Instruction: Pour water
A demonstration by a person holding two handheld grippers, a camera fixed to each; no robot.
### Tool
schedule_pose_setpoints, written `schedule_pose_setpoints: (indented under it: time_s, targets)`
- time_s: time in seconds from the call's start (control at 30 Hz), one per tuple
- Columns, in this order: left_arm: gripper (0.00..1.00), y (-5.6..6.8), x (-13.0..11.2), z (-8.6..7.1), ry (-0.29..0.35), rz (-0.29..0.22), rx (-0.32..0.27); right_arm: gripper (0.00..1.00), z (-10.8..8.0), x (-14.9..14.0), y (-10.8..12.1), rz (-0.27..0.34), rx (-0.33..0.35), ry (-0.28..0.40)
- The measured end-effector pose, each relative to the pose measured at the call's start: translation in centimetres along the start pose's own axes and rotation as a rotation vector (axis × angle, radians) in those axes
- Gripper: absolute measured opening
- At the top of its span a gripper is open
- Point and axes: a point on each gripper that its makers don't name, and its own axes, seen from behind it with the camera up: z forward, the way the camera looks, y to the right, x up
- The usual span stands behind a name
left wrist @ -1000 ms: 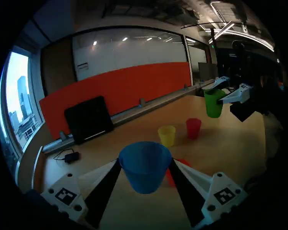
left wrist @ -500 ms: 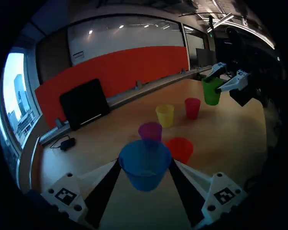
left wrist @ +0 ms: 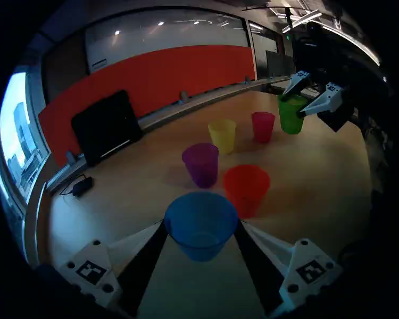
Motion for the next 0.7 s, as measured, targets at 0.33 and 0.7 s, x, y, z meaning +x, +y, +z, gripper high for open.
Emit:
schedule_pose_setpoints:
  time_s: [0.33, 0.7]
  targets:
    - [0.88, 0.0, -1.5, 1.3, -0.019, -0.023, -0.013, 0.92, 0.8, -2.0, 0.1, 0.001, 0.001, -0.046]
    - [0.88, 0.1, -2.6, 2.2, -0.025, -0.046, -0.021, 0.92, 1.7, -3.4, 0.2, 0.0, 0.0, -0.077]
